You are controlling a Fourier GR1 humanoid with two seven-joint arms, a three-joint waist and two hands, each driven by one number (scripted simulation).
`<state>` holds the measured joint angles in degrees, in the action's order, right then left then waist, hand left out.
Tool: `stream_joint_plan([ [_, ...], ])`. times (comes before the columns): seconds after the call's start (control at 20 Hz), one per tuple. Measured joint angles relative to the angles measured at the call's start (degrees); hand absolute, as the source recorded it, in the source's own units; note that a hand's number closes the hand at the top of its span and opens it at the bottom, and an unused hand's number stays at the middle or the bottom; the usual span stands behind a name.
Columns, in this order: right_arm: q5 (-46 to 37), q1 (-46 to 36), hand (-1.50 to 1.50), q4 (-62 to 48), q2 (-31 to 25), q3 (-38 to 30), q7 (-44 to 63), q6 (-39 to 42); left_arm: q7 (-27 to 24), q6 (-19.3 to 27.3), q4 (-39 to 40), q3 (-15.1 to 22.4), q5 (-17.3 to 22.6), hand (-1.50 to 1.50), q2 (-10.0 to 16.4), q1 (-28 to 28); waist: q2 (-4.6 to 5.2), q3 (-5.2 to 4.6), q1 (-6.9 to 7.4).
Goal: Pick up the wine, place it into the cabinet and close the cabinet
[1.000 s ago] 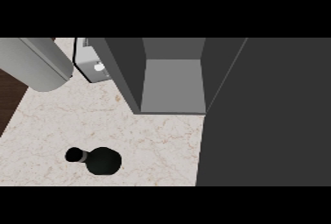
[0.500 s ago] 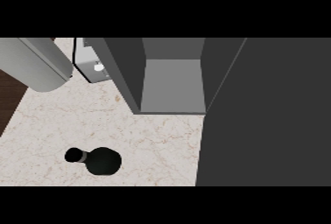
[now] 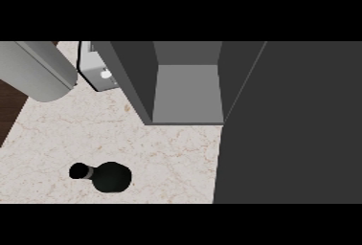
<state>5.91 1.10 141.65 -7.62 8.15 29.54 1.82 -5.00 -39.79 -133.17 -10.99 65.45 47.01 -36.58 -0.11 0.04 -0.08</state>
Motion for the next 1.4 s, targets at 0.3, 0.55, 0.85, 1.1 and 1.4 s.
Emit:
stream_joint_plan([
  [0.3, -0.5, -1.1, -1.50, 0.5, 0.2, 0.7, 1.5, -0.4, 3.9, 2.6, 5.2, -1.4, 4.4, -1.50, 1.2, 7.0, 0.06, -0.02, -0.29],
  [0.55, -0.9, -0.4, -1.50, 1.1, 0.3, 0.6, 2.0, -0.2, 7.3, 3.3, 9.2, 1.3, 2.6, -1.50, -0.8, 11.5, 0.05, -0.03, -0.43],
  [0.85, -1.1, -1.1, -1.50, 1.1, 0.4, 0.2, 2.4, 0.2, 10.9, 2.2, 16.8, 5.2, -0.1, -1.50, -3.5, 17.9, 0.09, -0.05, -0.55],
  [1.1, -1.3, -1.2, -1.50, 1.2, 0.5, 0.2, 3.1, 0.5, 12.1, -0.8, 23.1, 7.9, -6.0, -1.50, -8.2, 22.3, 0.08, -0.06, -0.54],
  [1.4, -1.5, -1.4, -1.50, 1.3, 1.2, 1.0, 3.4, 0.5, 11.8, -4.5, 30.6, 9.5, -13.1, -1.50, -13.9, 26.1, 0.06, -0.06, -0.41],
])
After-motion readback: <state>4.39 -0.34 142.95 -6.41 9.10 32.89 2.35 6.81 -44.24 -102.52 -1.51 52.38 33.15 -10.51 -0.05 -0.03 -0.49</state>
